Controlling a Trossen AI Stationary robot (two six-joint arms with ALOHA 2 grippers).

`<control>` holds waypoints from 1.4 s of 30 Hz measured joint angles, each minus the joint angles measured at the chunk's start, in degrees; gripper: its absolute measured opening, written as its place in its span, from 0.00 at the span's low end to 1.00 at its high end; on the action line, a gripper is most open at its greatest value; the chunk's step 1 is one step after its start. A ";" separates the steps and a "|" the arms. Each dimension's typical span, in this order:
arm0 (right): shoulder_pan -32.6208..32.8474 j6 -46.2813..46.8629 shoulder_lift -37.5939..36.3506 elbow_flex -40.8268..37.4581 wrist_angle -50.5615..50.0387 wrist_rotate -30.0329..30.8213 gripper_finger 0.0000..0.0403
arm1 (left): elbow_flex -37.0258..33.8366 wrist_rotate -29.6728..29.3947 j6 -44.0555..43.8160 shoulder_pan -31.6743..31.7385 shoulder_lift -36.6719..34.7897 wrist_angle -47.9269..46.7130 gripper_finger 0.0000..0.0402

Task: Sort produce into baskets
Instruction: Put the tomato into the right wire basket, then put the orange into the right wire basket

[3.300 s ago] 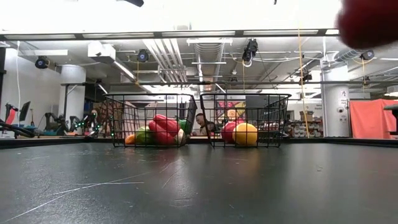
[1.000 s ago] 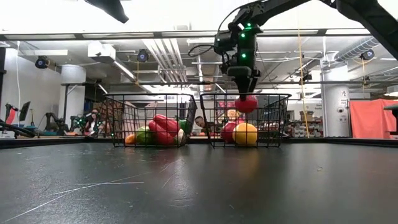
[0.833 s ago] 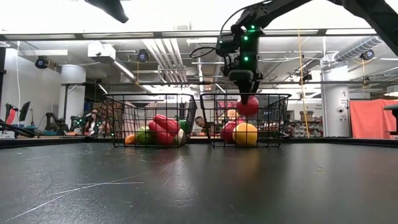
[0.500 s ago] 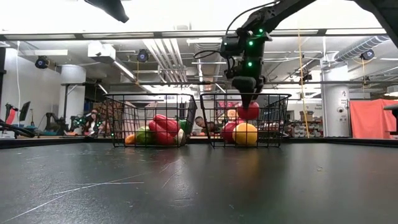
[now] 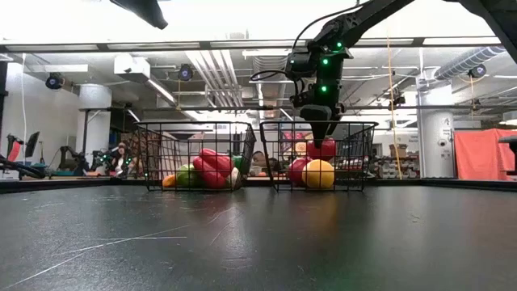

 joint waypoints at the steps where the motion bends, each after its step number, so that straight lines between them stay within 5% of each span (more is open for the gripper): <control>1: 0.00 -0.02 0.00 0.00 -0.02 -0.02 0.72 | 0.00 0.00 0.00 -0.01 0.00 0.00 0.93; 11: 0.00 0.24 0.00 0.00 -0.36 -0.11 0.81 | 0.00 0.00 0.00 0.00 0.00 0.00 0.93; 28: 1.22 1.45 -4.59 0.00 -2.39 -0.25 0.80 | 0.00 0.04 0.00 -0.01 0.01 0.65 0.93; 42: 17.57 16.91 -22.35 -1.41 -14.43 -6.97 0.76 | 0.00 2.99 0.00 -0.01 0.04 6.36 0.93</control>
